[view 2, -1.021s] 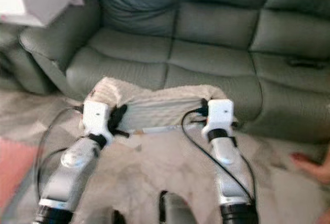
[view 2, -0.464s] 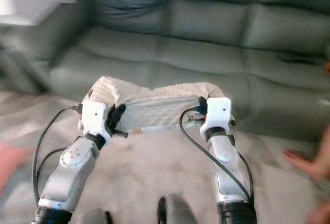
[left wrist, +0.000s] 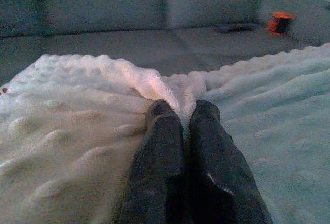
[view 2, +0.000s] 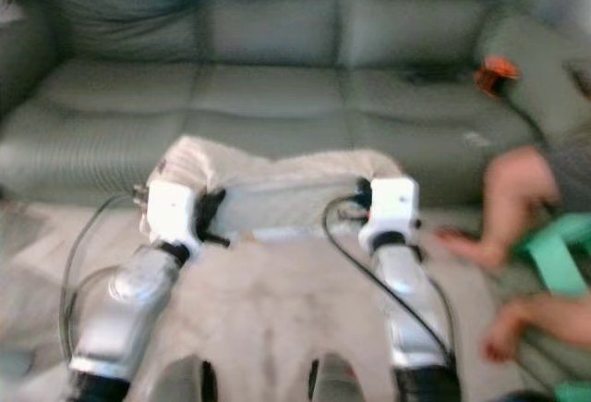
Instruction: Move the pillow to the sofa
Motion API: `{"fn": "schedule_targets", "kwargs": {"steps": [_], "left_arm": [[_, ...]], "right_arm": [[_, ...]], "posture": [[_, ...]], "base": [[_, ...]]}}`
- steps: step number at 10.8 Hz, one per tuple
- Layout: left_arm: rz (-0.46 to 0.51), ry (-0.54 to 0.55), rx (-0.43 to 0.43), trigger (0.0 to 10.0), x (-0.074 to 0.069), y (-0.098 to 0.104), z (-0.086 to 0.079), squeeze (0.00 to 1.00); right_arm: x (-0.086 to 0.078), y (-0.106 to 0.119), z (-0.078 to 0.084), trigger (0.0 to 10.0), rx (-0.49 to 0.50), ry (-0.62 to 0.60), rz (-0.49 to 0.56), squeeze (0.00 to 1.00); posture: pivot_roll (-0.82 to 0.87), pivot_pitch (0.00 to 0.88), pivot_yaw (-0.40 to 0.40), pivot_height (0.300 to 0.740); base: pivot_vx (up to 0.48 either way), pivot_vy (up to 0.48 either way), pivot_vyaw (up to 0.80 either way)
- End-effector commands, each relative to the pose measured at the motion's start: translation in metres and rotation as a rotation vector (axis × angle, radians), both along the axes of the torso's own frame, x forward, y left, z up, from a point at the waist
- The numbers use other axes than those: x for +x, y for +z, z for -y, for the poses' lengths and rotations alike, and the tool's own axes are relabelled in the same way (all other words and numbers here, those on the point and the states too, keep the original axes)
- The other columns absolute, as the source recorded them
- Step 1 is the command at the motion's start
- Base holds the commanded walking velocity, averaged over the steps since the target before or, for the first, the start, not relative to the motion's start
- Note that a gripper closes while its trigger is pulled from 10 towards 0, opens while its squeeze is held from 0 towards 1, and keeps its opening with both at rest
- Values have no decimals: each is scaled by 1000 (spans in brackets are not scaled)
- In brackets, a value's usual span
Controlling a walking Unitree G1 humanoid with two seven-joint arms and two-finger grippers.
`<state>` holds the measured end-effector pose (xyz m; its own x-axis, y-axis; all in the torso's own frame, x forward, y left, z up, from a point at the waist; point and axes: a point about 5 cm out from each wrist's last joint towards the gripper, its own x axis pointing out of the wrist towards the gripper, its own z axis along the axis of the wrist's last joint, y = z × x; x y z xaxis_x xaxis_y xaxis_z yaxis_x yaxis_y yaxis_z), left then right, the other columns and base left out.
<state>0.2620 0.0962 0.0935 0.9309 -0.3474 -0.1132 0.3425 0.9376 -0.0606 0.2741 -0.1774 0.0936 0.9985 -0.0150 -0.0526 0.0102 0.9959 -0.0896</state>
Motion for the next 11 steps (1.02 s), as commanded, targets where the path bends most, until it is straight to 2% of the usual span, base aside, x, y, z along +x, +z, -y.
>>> {"fn": "schedule_targets", "kwargs": {"steps": [1,4,6,11], "left_arm": [[23,55,18,10000,2,3,-16,0],[18,49,10,10000,0,-1,-20,0],[28,57,15,10000,-1,-1,-23,0],[44,53,14,10000,-1,0,-23,0]], "right_arm": [[1,7,3,10000,5,-33,31,0],[0,6,3,10000,5,-33,25,0],[-2,6,0,10000,0,-5,29,0],[-4,6,-5,10000,17,23,36,0]], "posture": [[-57,128,-21,740],[-56,130,-18,740],[-56,135,-18,740],[-55,137,-15,740]], "base": [[0,0,-475],[0,0,-442],[0,0,0],[318,0,0]]}}
